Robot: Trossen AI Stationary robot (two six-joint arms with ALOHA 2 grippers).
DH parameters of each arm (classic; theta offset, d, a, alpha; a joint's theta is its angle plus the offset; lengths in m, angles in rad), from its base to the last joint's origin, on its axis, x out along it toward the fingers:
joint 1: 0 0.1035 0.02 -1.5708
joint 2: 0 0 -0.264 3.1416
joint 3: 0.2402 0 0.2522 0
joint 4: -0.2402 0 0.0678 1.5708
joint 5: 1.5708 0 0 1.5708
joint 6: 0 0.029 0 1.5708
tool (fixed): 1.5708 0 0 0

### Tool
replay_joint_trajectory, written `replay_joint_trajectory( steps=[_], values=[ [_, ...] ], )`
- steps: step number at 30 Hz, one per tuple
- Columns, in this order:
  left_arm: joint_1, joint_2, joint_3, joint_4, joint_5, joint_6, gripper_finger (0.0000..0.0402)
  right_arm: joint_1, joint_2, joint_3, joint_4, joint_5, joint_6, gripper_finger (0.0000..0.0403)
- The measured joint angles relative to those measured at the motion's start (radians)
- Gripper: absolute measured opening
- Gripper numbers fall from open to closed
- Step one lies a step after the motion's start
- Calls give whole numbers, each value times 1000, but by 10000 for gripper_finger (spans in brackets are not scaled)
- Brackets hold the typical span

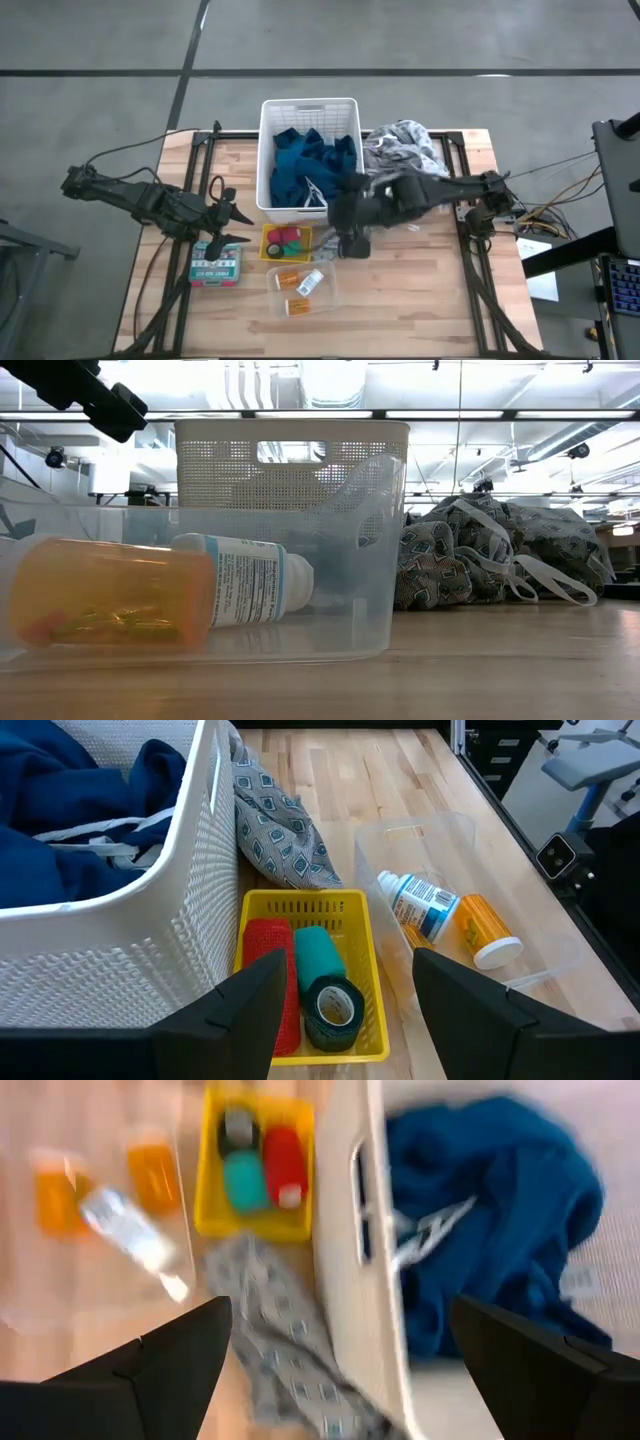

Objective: Pick & Place Medicine items
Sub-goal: Put the gray lapover patient gown into the white laundry bin

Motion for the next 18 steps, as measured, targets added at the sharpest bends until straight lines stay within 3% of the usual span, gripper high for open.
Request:
replay_joint_trajectory(
  steps=[7,13,18],
  values=[
    [0,0,0,0,0,0,226,128,-22,-220,49,56,46,370],
    [0,0,0,0,0,0,226,230,-114,-406,125,148,-57,370],
    [0,0,0,0,0,0,226,287,-226,-638,326,154,-50,370]
  ],
)
